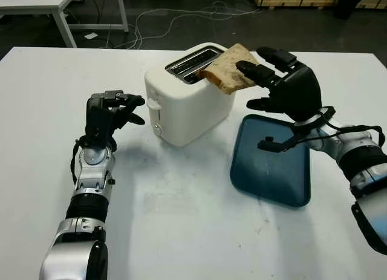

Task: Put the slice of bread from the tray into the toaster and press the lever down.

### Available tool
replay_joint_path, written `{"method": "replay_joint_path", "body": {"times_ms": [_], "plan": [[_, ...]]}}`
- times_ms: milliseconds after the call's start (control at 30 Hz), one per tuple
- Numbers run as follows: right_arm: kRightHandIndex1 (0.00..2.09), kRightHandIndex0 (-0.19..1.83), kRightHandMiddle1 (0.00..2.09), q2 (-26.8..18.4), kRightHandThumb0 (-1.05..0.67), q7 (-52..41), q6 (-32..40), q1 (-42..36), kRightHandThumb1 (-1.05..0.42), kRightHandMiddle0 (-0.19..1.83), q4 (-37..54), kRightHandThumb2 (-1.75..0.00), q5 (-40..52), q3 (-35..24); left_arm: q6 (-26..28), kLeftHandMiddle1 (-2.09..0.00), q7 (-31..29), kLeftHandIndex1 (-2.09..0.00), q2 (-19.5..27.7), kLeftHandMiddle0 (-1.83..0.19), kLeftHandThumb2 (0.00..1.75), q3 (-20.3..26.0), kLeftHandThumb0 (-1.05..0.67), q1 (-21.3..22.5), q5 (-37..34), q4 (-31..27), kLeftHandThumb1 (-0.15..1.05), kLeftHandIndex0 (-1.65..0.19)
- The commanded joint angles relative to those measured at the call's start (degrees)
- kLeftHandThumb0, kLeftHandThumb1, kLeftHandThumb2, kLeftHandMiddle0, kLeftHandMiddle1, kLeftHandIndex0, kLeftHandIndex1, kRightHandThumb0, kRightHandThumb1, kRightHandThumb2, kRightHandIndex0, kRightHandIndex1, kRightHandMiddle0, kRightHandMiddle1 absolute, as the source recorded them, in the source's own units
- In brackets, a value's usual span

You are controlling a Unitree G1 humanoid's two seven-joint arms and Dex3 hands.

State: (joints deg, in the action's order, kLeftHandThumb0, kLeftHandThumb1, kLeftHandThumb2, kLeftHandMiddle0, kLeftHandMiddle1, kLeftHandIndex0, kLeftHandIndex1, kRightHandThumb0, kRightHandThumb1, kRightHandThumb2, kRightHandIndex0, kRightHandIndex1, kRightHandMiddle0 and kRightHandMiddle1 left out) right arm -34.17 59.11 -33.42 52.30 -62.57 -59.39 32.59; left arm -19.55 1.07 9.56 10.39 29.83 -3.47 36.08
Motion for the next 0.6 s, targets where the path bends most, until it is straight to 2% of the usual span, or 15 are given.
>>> {"method": "replay_joint_path", "body": {"times_ms": [0,300,567], "plan": [[0.26,0.59,0.08,0.9,-0.51,2.5,2.0,1.9,-0.67,0.67,-1.2,-0.01,-1.1,1.2,-0.2,-0.65,0.1,-0.33,0.1,-1.57,0.00,-0.2,-1.05,-0.5,0.4,0.2,0.83,-1.56],[0.39,0.75,0.13,2.4,-0.41,9.5,5.1,4.3,-0.72,0.80,-3.8,-0.01,-2.5,5.2,0.1,-0.66,0.0,-0.33,-0.1,-1.57,0.00,-0.1,-1.05,-0.5,0.1,0.0,0.82,-1.57],[0.46,0.96,0.17,2.9,-0.34,19.8,1.5,6.3,-0.80,0.93,-4.4,-0.02,-3.9,8.2,0.3,-0.66,0.3,-0.34,-0.2,-1.57,0.00,-0.4,-1.05,-0.7,0.4,-0.1,0.82,-1.56]]}}
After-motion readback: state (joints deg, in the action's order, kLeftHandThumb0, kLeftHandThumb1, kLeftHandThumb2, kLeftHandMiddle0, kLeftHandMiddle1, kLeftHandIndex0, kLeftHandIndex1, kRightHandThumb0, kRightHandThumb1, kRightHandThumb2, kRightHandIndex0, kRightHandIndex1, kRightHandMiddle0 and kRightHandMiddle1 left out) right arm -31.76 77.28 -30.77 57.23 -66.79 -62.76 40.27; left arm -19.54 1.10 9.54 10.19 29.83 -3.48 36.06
